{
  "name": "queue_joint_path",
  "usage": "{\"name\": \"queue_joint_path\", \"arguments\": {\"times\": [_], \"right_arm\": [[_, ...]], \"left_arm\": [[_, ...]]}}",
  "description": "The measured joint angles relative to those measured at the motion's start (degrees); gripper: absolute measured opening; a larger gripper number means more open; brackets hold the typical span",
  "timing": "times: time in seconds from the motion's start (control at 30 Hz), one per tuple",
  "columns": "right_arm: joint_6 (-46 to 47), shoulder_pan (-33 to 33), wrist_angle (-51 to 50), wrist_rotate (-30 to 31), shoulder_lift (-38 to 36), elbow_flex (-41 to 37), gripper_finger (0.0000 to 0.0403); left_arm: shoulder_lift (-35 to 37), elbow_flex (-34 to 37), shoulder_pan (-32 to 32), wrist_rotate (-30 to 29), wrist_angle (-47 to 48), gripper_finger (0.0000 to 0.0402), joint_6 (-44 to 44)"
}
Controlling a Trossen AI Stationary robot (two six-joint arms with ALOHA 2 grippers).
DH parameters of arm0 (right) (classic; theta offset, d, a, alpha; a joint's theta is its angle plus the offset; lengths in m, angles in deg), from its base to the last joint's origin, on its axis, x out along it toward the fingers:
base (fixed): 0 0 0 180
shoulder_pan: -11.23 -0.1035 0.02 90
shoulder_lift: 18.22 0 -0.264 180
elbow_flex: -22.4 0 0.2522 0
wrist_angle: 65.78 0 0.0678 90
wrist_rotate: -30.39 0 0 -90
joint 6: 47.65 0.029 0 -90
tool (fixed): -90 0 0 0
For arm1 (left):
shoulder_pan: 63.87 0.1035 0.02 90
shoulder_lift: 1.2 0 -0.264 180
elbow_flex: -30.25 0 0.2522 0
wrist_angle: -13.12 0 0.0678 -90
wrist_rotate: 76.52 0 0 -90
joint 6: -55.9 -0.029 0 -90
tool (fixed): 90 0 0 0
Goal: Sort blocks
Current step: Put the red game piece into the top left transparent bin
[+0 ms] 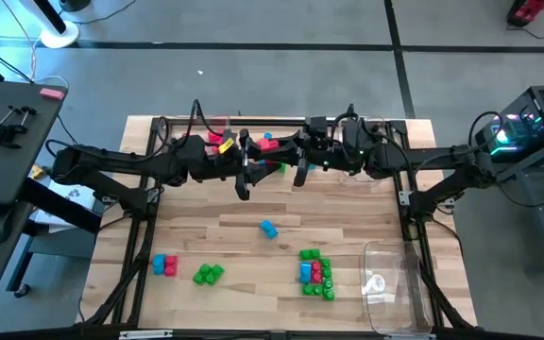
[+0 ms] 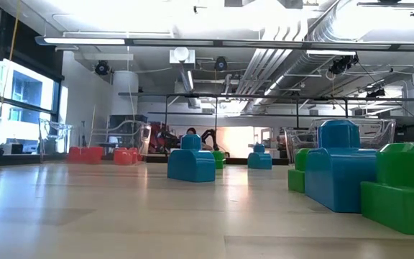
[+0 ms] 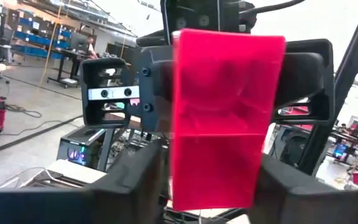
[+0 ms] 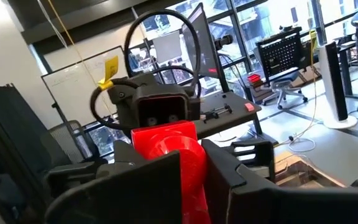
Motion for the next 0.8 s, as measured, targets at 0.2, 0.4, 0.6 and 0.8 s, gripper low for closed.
{"name": "queue_joint_path", "arguments": {"times": [0.2, 0.4, 0.6, 0.8], "right_arm": [[-0.3, 0.0, -0.9, -0.4, 0.0, 0.1, 0.0013], [-3.0, 0.0, -1.5, 1.8, -0.7, 0.0, 0.0071], [-4.9, 0.7, -2.3, 7.3, -3.9, 0.1, 0.0169], [-7.1, 1.9, -6.9, 8.3, -8.1, 0.1, 0.0225]], "left_arm": [[0.0, 0.0, 0.5, 1.4, 0.4, 0.0108, 0.5], [0.9, -0.1, 1.3, 1.7, 6.3, 0.0108, 0.5], [5.5, 0.0, 3.8, -0.2, 18.3, 0.0108, 0.5], [11.2, -0.1, 8.5, -20.1, 46.6, 0.0108, 1.2]]}}
